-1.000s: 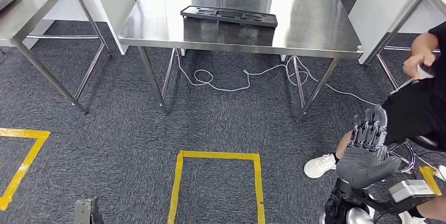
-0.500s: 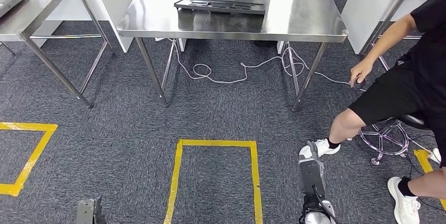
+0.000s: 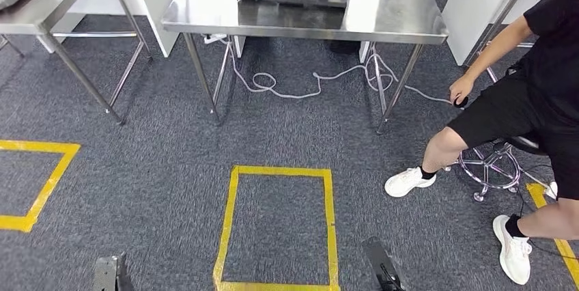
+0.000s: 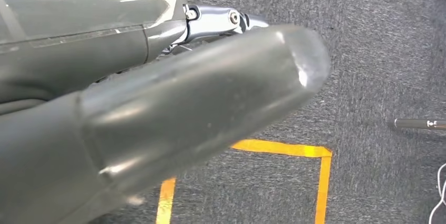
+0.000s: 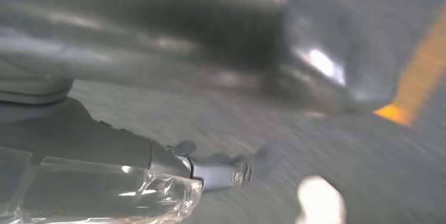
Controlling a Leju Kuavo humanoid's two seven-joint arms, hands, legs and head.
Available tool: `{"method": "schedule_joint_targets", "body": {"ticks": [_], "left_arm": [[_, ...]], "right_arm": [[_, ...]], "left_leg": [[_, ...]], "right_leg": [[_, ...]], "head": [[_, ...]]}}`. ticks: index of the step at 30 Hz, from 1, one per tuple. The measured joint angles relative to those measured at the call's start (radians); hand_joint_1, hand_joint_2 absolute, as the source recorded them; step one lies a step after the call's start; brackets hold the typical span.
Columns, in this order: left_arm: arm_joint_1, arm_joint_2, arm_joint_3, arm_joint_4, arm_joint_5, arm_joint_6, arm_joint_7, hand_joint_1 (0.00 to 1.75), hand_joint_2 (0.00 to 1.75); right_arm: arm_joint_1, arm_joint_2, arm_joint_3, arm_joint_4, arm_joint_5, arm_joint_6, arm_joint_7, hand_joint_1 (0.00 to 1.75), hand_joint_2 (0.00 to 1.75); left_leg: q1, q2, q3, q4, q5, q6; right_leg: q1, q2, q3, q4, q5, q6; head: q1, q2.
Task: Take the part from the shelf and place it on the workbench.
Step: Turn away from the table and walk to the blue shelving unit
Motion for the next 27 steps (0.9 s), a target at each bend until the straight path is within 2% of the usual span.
{"method": "schedule_joint_targets", "body": {"ticks": [2,3,4,5,6,7,8,9,10,11,12,13,14,15,17,18,19,20,21,22,24,25,26,27], "left_arm": [[-0.001,0.000,-0.004,0.000,-0.004,-0.003,0.000,0.00,0.00],[-0.001,0.000,-0.007,0.000,-0.005,-0.004,0.000,0.00,0.00],[-0.001,0.000,-0.009,0.000,-0.006,-0.004,0.000,0.00,0.00],[0.000,0.000,-0.011,0.000,-0.006,-0.004,0.000,0.00,0.00],[0.000,0.000,-0.013,0.000,-0.006,-0.004,0.000,0.00,0.00],[0.000,0.000,-0.016,0.000,-0.006,-0.004,0.000,0.00,0.00],[0.000,0.000,-0.018,0.000,-0.006,-0.004,0.000,0.00,0.00],[-0.001,0.001,-0.020,-0.001,-0.006,-0.004,0.000,0.00,0.00],[-0.001,0.002,-0.021,-0.001,-0.007,-0.004,0.000,0.00,0.00],[-0.001,0.002,-0.022,-0.001,-0.007,-0.004,0.000,0.00,0.00],[-0.001,0.003,-0.022,-0.001,-0.007,-0.005,0.000,0.00,0.00],[0.000,0.003,-0.022,0.000,-0.007,-0.005,0.000,0.00,0.00],[0.001,0.003,-0.022,0.000,-0.007,-0.005,0.000,0.00,0.00],[0.002,0.003,-0.023,0.000,-0.007,-0.005,0.000,0.00,0.00],[0.002,0.003,-0.023,0.000,-0.007,-0.005,0.000,0.00,0.00],[0.003,0.003,-0.023,0.000,-0.007,-0.005,0.000,0.00,0.00],[0.003,0.003,-0.023,0.000,-0.007,-0.005,0.000,0.00,0.00],[0.003,0.003,-0.024,0.000,-0.007,-0.005,0.000,0.00,0.00],[0.003,0.003,-0.024,0.000,-0.007,-0.005,0.000,0.00,0.00],[0.002,0.003,-0.025,0.000,-0.007,-0.005,0.000,0.00,0.00],[0.000,0.003,-0.026,0.000,-0.007,-0.004,0.000,0.00,0.00],[-0.001,0.002,-0.027,0.000,-0.007,-0.003,0.000,0.00,0.00],[-0.001,0.002,-0.027,0.000,-0.008,-0.002,0.000,0.00,0.00],[-0.001,0.002,-0.027,0.001,-0.008,-0.001,0.000,0.00,0.00]], "right_arm": [[0.009,-0.005,0.000,0.056,0.009,0.040,0.046,0.00,0.00],[0.014,-0.006,0.000,0.080,0.011,0.060,0.068,0.00,0.00],[0.020,-0.007,0.000,0.100,0.011,0.079,0.088,0.00,0.00],[0.027,-0.008,0.000,0.117,0.011,0.097,0.105,0.00,0.00],[0.032,-0.008,0.000,0.129,0.011,0.111,0.117,0.00,0.00],[0.035,-0.008,0.000,0.140,0.011,0.121,0.125,0.00,0.00],[0.036,-0.008,-0.001,0.149,0.011,0.125,0.129,0.00,0.00],[0.035,-0.008,-0.001,0.157,0.011,0.128,0.131,0.00,0.00],[0.034,-0.009,-0.001,0.164,0.011,0.129,0.133,0.00,0.00],[0.035,-0.009,-0.001,0.170,0.011,0.130,0.134,0.00,0.00],[0.036,-0.009,-0.002,0.177,0.011,0.130,0.135,0.00,0.00],[0.038,-0.009,-0.002,0.183,0.011,0.130,0.136,0.00,0.00],[0.040,-0.009,-0.003,0.188,0.011,0.131,0.138,0.00,0.00],[0.040,-0.009,-0.004,0.192,0.011,0.131,0.138,0.00,0.00],[0.039,-0.009,-0.006,0.196,0.011,0.131,0.139,0.00,0.00],[0.039,-0.009,-0.007,0.198,0.011,0.131,0.139,0.00,0.00],[0.039,-0.009,-0.008,0.200,0.012,0.131,0.139,0.00,0.00],[0.040,-0.009,-0.008,0.202,0.014,0.133,0.141,0.00,0.00],[0.040,-0.010,-0.008,0.204,0.019,0.138,0.147,0.00,0.00],[0.040,-0.010,-0.008,0.206,0.027,0.144,0.156,0.00,0.00],[0.041,-0.010,-0.008,0.209,0.045,0.160,0.184,0.00,0.00],[0.043,-0.010,-0.007,0.210,0.055,0.167,0.202,0.00,0.00],[0.045,-0.009,-0.006,0.212,0.067,0.175,0.220,0.00,0.00],[0.048,-0.009,-0.003,0.215,0.081,0.183,0.241,0.00,0.00]], "left_leg": [[0.000,0.001,-0.035,-0.001,0.026,0.000],[0.000,0.002,-0.052,0.000,0.039,-0.002],[0.002,0.004,-0.070,0.000,0.053,-0.005],[0.004,0.005,-0.088,0.001,0.066,-0.010],[0.006,0.007,-0.106,0.003,0.079,-0.016],[0.007,0.008,-0.122,0.006,0.091,-0.024],[0.007,0.009,-0.136,0.013,0.100,-0.031],[0.006,0.011,-0.147,0.020,0.110,-0.038],[0.005,0.012,-0.155,0.027,0.118,-0.044],[0.006,0.013,-0.160,0.031,0.127,-0.049],[0.009,0.012,-0.163,0.033,0.133,-0.055],[0.013,0.011,-0.169,0.041,0.121,-0.059],[0.016,0.010,-0.177,0.065,0.087,-0.063],[0.019,0.009,-0.189,0.107,0.035,-0.066],[0.021,0.006,-0.215,0.240,-0.076,-0.070],[0.021,0.005,-0.220,0.301,-0.101,-0.072],[0.022,0.005,-0.216,0.341,-0.102,-0.073],[0.024,0.005,-0.198,0.347,-0.083,-0.072],[0.025,0.005,-0.162,0.318,-0.058,-0.071],[0.027,0.004,-0.111,0.262,-0.041,-0.069],[0.025,-0.001,-0.008,0.126,-0.047,-0.064],[0.022,-0.003,0.021,0.079,-0.061,-0.059],[0.018,-0.005,0.031,0.053,-0.069,-0.053],[0.015,-0.004,0.028,0.044,-0.068,-0.044]], "right_leg": [[-0.008,0.002,-0.043,0.132,-0.087,-0.004],[-0.014,0.002,-0.054,0.191,-0.106,0.004],[-0.020,0.002,-0.052,0.225,-0.101,0.017],[-0.025,0.002,-0.033,0.227,-0.080,0.034],[-0.032,0.002,0.004,0.193,-0.055,0.050],[-0.038,0.002,0.057,0.130,-0.042,0.061],[-0.041,0.003,0.118,0.046,-0.043,0.065],[-0.041,0.004,0.165,-0.025,-0.057,0.062],[-0.038,0.005,0.195,-0.073,-0.071,0.056],[-0.034,0.007,0.203,-0.096,-0.078,0.049],[-0.038,0.006,0.195,-0.093,-0.078,0.039],[-0.041,0.004,0.187,-0.089,-0.070,0.029],[-0.044,0.001,0.178,-0.087,-0.060,0.017],[-0.045,-0.001,0.168,-0.086,-0.049,0.004],[-0.035,-0.005,0.145,-0.085,-0.025,-0.014],[-0.030,-0.006,0.133,-0.084,-0.013,-0.017],[-0.026,-0.006,0.119,-0.082,-0.001,-0.017],[-0.023,-0.006,0.105,-0.080,0.009,-0.015],[-0.022,-0.006,0.090,-0.078,0.019,-0.013],[-0.021,-0.005,0.078,-0.074,0.027,-0.010],[-0.017,-0.004,0.061,-0.067,0.039,0.000],[-0.016,-0.005,0.055,-0.065,0.044,0.007],[-0.015,-0.005,0.049,-0.065,0.052,0.014],[-0.014,-0.006,0.043,-0.064,0.059,0.021]], "head": [[0.006,0.000],[0.008,0.000],[0.009,0.000],[0.010,0.000],[0.010,0.000],[0.010,0.000],[0.010,0.000],[0.010,0.000],[0.010,0.000],[0.009,0.000],[0.007,0.000],[0.004,0.000],[0.002,0.000],[0.000,0.000],[-0.002,0.000],[-0.002,0.000],[-0.002,0.000],[-0.002,0.000],[-0.002,0.000],[-0.002,0.000],[-0.002,0.000],[-0.001,0.000],[0.000,0.000],[0.001,0.000]]}}
